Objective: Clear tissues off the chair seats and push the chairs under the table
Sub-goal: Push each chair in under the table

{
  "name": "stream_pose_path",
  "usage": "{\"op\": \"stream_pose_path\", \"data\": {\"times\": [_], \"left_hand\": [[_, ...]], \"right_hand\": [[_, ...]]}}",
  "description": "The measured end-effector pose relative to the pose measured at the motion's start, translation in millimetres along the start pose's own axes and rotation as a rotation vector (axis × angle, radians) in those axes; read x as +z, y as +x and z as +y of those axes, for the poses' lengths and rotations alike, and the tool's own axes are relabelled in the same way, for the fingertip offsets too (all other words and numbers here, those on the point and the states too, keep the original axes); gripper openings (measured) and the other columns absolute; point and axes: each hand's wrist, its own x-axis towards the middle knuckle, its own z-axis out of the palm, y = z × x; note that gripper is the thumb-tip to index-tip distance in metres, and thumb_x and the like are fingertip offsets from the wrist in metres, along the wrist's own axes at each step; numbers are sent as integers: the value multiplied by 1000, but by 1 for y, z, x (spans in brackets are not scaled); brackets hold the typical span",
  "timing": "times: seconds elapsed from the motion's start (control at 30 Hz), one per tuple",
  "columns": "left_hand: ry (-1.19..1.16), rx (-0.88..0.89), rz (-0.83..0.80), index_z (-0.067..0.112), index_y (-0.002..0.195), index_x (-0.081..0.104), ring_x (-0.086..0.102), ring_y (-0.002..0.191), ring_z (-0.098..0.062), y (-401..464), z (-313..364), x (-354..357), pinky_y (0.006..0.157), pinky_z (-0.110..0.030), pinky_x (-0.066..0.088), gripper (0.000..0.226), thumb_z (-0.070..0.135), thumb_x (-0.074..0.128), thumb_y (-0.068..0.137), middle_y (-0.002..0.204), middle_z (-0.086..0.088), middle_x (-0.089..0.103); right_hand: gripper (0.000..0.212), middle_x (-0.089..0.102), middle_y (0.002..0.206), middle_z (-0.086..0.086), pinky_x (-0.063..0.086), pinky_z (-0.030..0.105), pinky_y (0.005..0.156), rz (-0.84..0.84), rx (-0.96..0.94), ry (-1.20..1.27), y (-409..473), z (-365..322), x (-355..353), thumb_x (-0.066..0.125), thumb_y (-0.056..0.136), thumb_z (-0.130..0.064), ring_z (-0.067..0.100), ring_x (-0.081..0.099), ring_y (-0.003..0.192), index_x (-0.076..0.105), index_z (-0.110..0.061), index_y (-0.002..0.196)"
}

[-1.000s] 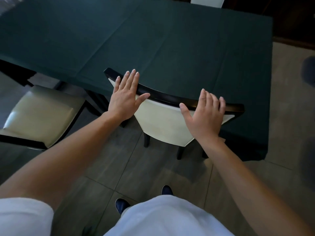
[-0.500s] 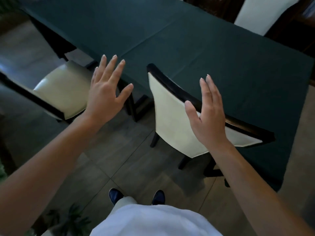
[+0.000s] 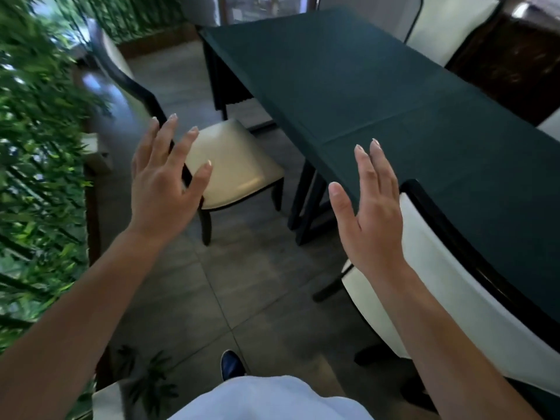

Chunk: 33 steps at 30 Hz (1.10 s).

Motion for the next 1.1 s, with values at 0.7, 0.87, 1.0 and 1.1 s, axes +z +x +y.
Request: {"op": "stream_pose_path", "data": {"times": [0.7, 0.87, 1.0, 1.1], "left_hand": [[100, -188, 215, 20, 158, 34, 12, 157, -28, 110, -127, -9, 126, -42, 15, 63, 49, 45, 103, 168, -5, 25], [190, -291, 237, 20, 159, 31, 9, 158, -25, 128, -137, -12, 127, -41, 12, 64, 47, 46, 104, 169, -3, 22], [244, -358, 254, 22, 160, 30, 8, 158, -24, 140, -152, -15, 126, -45, 15, 63, 45, 49, 104, 169, -1, 20], [252, -408, 241, 23, 160, 30, 6, 158, -23, 150, -170, -13, 124, -39, 8, 62, 43, 51, 105, 170, 0, 18]], "right_hand": [[63, 15, 170, 3, 25, 51, 123, -114, -195, 150, 183, -57, 128, 37, 105, -53, 21, 12, 156, 35, -18, 157], [60, 16, 170, 2, 24, 51, 123, -221, -221, 237, 233, -66, 168, 37, 104, -51, 21, 11, 156, 41, -18, 154], [62, 14, 170, -1, 20, 47, 125, -328, -298, 249, 261, -79, 197, 35, 103, -54, 16, 7, 156, 41, -20, 155], [64, 14, 170, -1, 17, 46, 126, -365, -301, 247, 281, -91, 222, 33, 103, -55, 14, 5, 156, 40, -18, 155]]}}
